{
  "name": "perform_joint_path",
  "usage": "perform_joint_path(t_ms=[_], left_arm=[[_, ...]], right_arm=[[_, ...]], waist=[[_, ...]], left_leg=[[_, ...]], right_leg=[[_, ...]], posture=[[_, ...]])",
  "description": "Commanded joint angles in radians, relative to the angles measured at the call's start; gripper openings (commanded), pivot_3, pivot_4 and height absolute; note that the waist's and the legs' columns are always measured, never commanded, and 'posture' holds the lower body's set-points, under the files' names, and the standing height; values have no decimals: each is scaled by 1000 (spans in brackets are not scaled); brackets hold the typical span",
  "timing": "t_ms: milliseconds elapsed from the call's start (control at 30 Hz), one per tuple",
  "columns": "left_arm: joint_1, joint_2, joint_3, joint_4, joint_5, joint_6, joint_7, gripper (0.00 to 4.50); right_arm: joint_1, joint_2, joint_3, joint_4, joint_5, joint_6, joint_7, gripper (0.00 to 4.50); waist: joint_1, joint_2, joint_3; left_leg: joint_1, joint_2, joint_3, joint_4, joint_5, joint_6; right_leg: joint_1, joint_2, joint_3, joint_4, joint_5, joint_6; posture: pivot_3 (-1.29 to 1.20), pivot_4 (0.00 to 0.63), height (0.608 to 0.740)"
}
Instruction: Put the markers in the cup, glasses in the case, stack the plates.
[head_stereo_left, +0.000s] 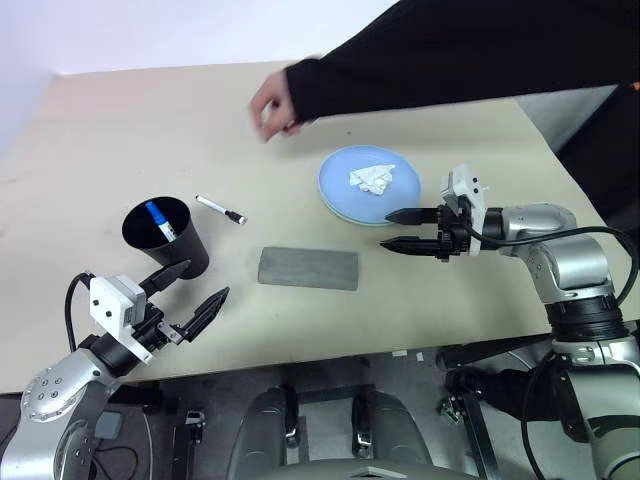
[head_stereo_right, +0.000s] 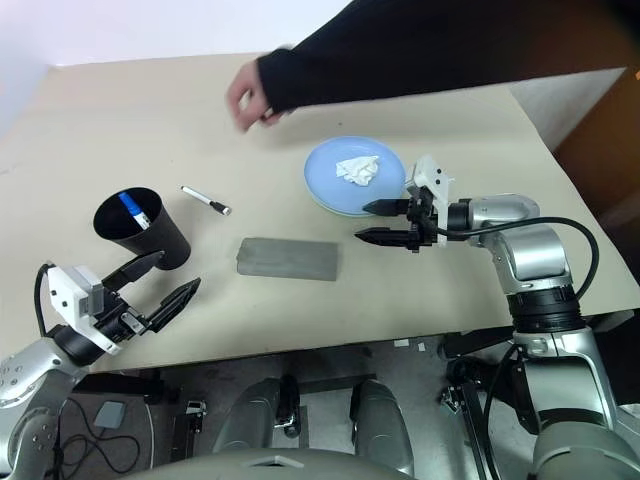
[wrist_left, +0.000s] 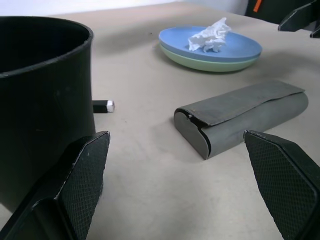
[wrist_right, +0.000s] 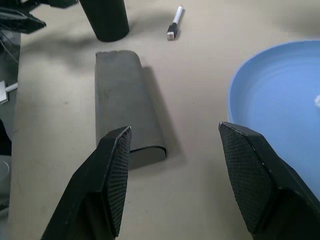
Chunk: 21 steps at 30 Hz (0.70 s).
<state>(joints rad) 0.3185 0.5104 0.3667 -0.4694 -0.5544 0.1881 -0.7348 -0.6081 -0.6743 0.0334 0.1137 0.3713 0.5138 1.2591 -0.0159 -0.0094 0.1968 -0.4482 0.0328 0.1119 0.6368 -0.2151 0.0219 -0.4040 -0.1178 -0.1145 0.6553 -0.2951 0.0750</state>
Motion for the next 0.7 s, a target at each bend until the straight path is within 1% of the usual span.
perform_joint_path(t_ms=[33, 700], left_arm=[[-1, 3, 6, 0, 3, -18, -2, 4471], [43, 11, 45, -3, 3, -48, -8, 4471]], right_arm=[[-8, -19, 3, -52, 2, -5, -6, 2950], [-52, 1, 84, -28, -22, -16, 3, 2950]], waist=[[2, 0, 0], [2, 0, 0]], left_leg=[[0, 0, 0, 0, 0, 0], [0, 0, 0, 2, 0, 0]], right_leg=[[0, 0, 0, 0, 0, 0], [1, 0, 0, 0, 0, 0]], posture=[[0, 150, 719], [0, 150, 719]])
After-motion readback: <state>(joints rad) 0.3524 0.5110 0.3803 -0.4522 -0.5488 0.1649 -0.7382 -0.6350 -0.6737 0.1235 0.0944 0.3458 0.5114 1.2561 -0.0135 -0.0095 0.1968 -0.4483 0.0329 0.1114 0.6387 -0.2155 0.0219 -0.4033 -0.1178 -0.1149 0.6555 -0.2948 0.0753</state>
